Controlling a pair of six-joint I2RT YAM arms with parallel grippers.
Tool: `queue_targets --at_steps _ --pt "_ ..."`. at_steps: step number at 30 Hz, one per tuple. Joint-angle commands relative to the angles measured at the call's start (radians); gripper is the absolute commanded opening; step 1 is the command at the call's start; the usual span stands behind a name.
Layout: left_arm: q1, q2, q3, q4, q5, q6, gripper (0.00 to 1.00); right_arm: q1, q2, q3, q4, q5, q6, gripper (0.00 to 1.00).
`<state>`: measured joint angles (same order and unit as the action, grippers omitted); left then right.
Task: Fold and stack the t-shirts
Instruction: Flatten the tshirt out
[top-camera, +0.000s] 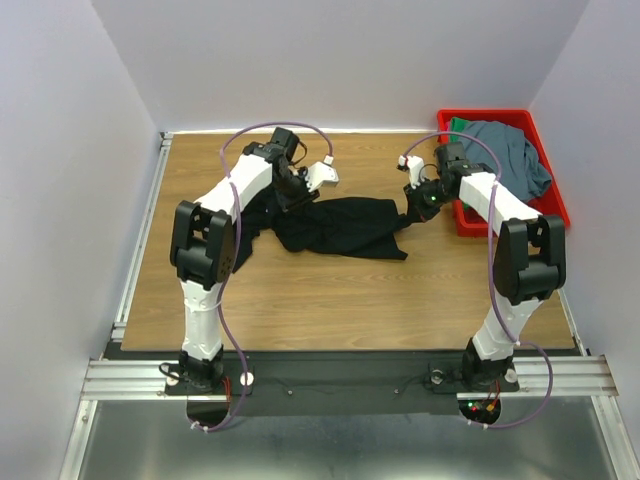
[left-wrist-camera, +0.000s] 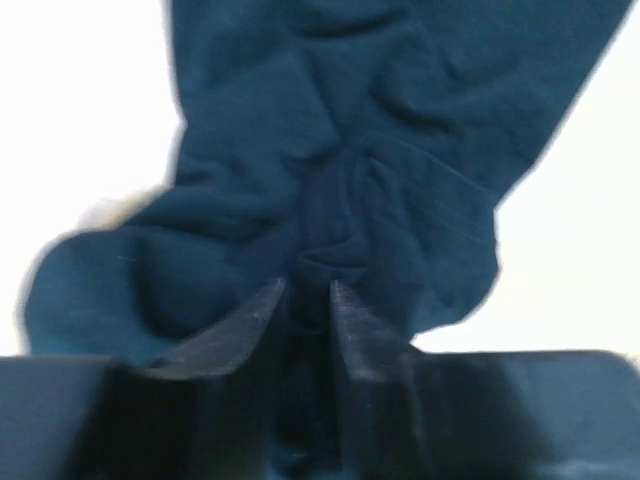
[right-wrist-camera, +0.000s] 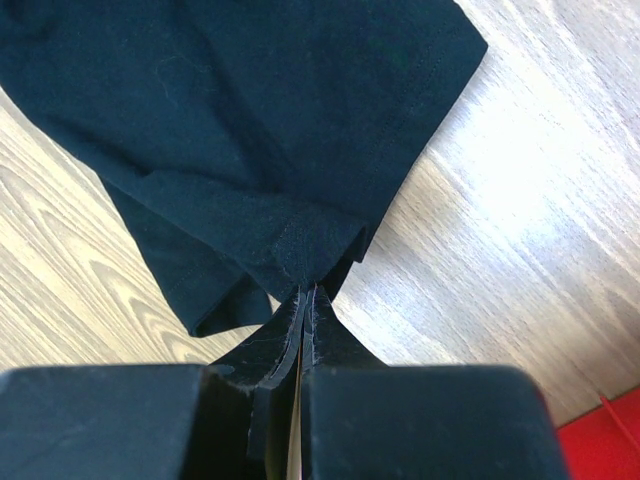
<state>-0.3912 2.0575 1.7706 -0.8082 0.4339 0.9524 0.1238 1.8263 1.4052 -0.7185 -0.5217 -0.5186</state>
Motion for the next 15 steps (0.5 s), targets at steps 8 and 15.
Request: queue_targets --at_steps 8,15 --pt "-0.011 0.046 0.138 0.015 0.023 0.028 0.55 -0.01 -0.009 0.008 0.004 -0.015 0.003 0.01" --pt "-0.014 0.105 0.223 0.027 0.035 0.023 0.63 -0.009 -0.007 0.005 0.004 -0.015 0.003 0.01"
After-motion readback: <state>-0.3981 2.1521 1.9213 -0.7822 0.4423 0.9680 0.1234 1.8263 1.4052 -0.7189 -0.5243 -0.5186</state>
